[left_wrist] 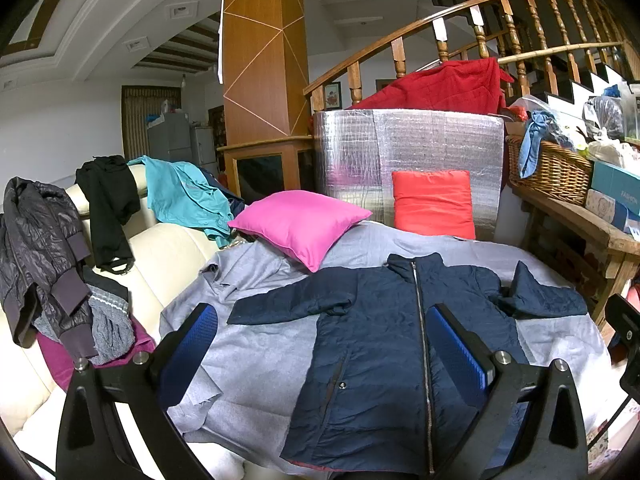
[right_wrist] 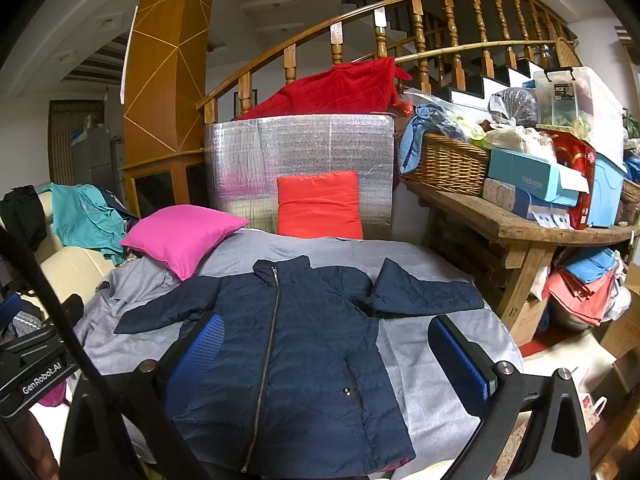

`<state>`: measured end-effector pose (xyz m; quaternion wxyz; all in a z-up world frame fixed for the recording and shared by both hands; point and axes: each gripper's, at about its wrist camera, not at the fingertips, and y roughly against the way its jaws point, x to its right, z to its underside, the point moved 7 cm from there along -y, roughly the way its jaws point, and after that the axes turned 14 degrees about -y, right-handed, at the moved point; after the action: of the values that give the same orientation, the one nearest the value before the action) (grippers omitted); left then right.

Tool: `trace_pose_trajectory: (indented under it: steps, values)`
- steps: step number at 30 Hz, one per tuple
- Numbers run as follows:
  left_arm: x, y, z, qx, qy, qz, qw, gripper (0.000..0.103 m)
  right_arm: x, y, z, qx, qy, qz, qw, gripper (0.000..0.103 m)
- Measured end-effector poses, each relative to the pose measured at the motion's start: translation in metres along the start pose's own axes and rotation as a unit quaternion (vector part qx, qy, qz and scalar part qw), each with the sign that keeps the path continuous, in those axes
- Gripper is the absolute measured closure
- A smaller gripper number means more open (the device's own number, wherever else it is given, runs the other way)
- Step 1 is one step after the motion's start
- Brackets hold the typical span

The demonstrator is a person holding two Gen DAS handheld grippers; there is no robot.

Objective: Fold large clothes

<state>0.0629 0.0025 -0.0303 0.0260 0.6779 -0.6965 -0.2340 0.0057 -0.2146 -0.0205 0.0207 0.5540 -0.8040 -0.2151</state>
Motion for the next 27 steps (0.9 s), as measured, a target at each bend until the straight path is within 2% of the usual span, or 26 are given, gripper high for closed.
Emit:
trace_pose_trajectory:
  steps: [12, 20, 27]
  values:
    - [0.0009, -0.0011, -0.0007, -0.001, 0.002, 0.001, 1.0, 0.0, -0.0013, -0.0025, 0.0, 0.0, -0.007, 0.0, 1.0, 0.0]
    - [-0.001, -0.0046, -0.002, -0.004, 0.004, -0.001, 1.0, 0.0, -0.0042, -0.0032, -0.0038, 0.027, 0.005, -0.001, 1.0, 0.0]
    - [-0.0011, -0.0095, -0.0023, -0.007, 0.007, 0.002, 0.9999, 0.0, -0.0005, -0.0022, -0.005, 0.026, -0.008, -0.004, 1.0, 0.0]
